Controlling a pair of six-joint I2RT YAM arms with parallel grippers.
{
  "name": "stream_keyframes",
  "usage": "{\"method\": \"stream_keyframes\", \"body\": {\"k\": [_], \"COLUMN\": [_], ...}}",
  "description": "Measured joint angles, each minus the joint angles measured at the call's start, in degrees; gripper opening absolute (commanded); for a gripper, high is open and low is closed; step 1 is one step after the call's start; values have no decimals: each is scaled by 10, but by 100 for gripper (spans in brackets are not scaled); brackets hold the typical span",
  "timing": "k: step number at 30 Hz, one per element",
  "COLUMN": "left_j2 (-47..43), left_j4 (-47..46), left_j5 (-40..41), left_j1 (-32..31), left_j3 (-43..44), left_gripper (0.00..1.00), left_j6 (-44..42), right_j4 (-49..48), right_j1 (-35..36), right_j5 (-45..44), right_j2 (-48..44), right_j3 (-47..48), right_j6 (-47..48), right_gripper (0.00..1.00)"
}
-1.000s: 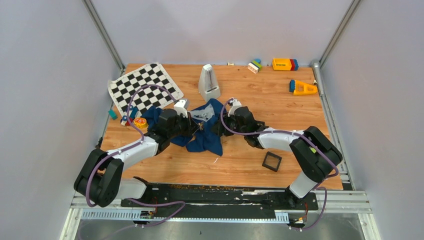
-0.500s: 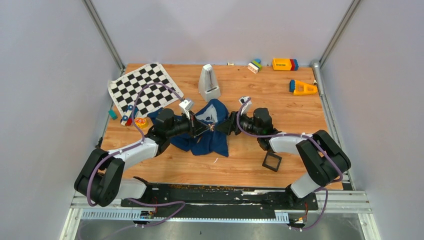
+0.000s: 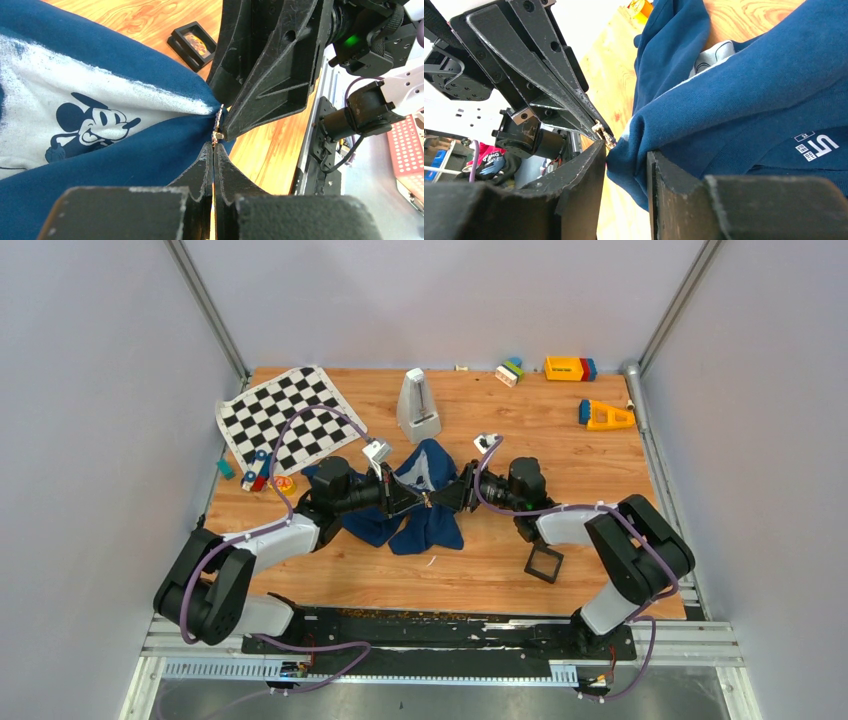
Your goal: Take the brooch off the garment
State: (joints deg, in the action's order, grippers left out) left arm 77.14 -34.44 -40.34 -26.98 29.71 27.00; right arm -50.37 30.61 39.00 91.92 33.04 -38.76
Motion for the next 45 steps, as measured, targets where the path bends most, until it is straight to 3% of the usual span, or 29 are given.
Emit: {"method": "stream_keyframes", "body": {"k": [5,16,29,33,36,39,45], "left_j2": [0,3,0,-9,-18,-37,-78], "left_j4": [-1,-1,20,39,60,90,158], "left_j5": [-4,-14,35,62,86,133,222], "left_j1": [0,4,2,3,3,4,5], "left_j3": [0,0,0,0,0,0,0], "left_gripper": [0,0,0,0,0,0,0], "left_j6": [1,2,3,3,-1,-8,-37], "right_j4": [-10,-14,-18,-19,-19,-10,27], "right_j1": [0,-1,-3,-3,-3,-3,-3], "right_j5": [9,24,31,31,29,24,9], "right_j2": [7,22,27,27,27,27,36], "right_j3": [0,7,11,11,11,11,23], "right_j6": [-7,-13,-17,-17,-17,-15,-14], "right_gripper": [26,22,48,50,44,27,17]}}
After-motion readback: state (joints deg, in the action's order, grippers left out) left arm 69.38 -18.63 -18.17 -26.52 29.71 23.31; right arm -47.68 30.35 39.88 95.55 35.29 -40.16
